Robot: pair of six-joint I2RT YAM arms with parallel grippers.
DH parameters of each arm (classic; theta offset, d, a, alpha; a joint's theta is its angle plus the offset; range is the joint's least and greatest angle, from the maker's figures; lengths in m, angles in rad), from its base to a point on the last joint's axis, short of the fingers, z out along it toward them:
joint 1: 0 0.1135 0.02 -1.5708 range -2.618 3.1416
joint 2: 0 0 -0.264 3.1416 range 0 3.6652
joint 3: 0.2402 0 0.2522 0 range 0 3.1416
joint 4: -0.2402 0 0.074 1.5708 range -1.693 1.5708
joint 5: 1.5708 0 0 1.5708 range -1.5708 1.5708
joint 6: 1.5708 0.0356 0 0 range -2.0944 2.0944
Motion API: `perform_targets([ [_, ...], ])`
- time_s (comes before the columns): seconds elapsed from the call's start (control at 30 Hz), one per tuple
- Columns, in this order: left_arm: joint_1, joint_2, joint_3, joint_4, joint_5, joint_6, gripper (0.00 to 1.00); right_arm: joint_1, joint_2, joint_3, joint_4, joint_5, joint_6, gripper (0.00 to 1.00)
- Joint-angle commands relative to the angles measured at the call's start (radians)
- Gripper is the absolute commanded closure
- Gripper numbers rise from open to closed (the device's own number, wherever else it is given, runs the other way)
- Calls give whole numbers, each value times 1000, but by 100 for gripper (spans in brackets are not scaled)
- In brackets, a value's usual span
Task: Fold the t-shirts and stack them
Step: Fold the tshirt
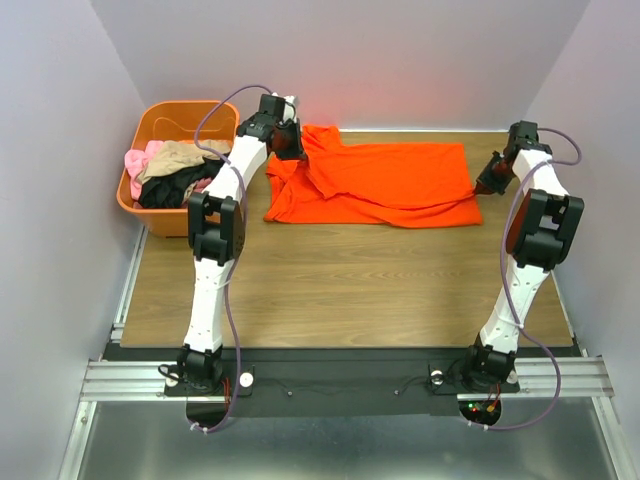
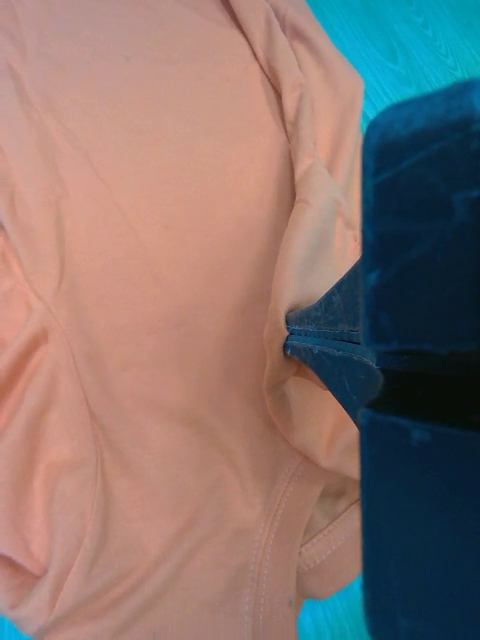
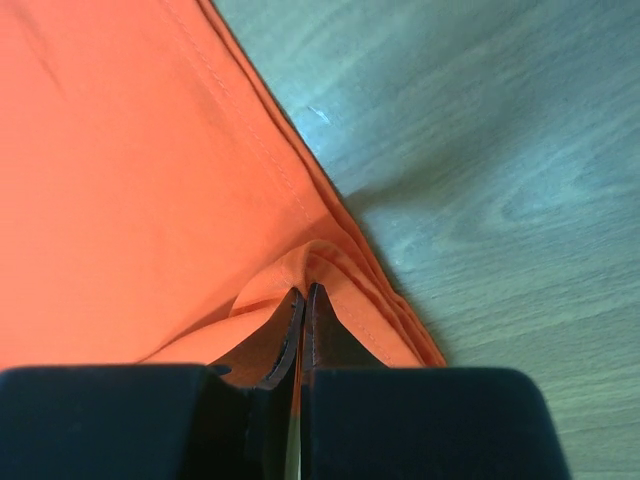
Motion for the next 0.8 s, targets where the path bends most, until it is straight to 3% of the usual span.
perform_targets([
  [0.0,23,-7,35,27,-6,1,100,5,-15,83,13,5,18,100],
  [0.47,34,-6,13,24,-13,1,100,5,56,149,13,-7,41,99],
  [0.5,37,-7,13,24,-21,-11,100,5,60,155,13,-10,41,92],
  [0.53,42,-10,13,33,-27,-17,86,5,71,170,13,-22,39,86],
  [0.57,43,-15,13,39,-35,-34,69,5,73,178,13,-28,38,64],
  [0.63,45,-26,10,60,-53,-43,31,5,70,187,14,-39,34,45],
  [0.73,37,-75,-28,82,-73,-40,8,5,30,167,16,-16,25,31],
  [0.77,34,-114,-51,84,-93,-31,6,5,17,138,16,10,13,28],
])
